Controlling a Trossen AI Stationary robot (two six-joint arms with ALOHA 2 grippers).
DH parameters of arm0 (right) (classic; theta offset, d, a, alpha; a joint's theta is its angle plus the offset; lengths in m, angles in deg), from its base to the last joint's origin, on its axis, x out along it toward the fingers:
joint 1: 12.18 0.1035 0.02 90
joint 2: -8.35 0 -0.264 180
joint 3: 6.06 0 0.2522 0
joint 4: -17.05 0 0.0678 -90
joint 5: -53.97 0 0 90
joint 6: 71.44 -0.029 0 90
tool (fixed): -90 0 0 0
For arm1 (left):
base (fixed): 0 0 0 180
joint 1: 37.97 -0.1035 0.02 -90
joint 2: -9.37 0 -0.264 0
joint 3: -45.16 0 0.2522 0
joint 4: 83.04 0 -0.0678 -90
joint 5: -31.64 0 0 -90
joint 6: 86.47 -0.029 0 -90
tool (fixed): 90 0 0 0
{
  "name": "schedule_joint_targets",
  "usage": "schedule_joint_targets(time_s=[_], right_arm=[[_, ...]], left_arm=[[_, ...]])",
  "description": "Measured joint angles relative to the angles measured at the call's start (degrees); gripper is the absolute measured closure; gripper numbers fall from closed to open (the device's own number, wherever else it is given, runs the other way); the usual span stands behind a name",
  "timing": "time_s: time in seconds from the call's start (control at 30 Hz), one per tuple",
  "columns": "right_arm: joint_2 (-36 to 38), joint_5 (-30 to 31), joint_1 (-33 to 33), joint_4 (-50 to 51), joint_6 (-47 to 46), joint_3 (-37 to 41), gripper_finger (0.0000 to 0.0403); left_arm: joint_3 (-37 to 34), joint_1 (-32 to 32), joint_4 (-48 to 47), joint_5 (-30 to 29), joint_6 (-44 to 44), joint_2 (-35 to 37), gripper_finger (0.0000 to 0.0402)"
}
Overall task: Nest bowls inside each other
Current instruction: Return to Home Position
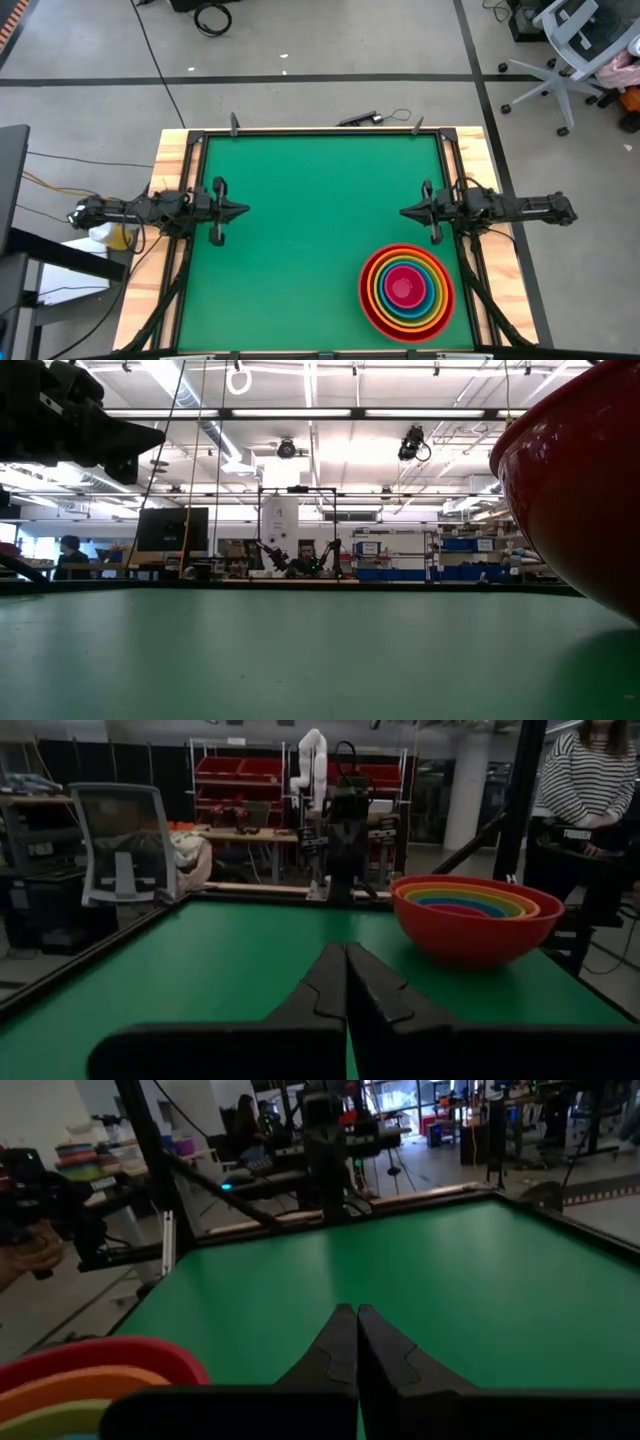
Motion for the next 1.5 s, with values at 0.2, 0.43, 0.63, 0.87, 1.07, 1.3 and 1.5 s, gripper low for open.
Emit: schedule_joint_targets(time_s=[0.2, 0.43, 0.63, 0.87, 1.07, 1.3, 1.5], right_arm=[[-0.02, -0.13, -0.04, -2.41, 0.56, 1.21, 0.0403], [-0.02, -0.1, -0.04, -3.83, 1.19, 1.21, 0.0403], [-0.01, -0.69, -0.04, -5.47, 2.56, 1.21, 0.0403], [-0.12, -1.37, -0.05, -7.75, 0.98, 3.31, 0.0402], [-0.15, -0.87, -0.06, -8.03, 0.6, 3.31, 0.0377], [-0.17, -0.94, -0.04, -8.04, 0.63, 3.31, 0.0361], [-0.17, -1.11, -0.04, -8.12, 0.63, 3.31, 0.0361]], left_arm=[[-0.01, 0.0, -0.04, 1.88, -0.07, -0.01, 0.04], [-0.03, -0.5, 0.2, 8.76, -2.12, -0.01, 0.04], [-0.06, -6.79, 1.68, 13.18, -2.28, 0.03, 0.04], [-0.06, -10.8, -2.09, 16.55, 2.77, -0.03, 0.04], [-0.08, -10.46, -4.22, 14.34, 7.48, -0.19, 0.04], [-0.1, -8.32, -4.64, 6.6, 4.27, -1.18, 0.0401], [-0.1, -8.31, -4.25, 6.34, 4.21, -1.26, 0.0394]])
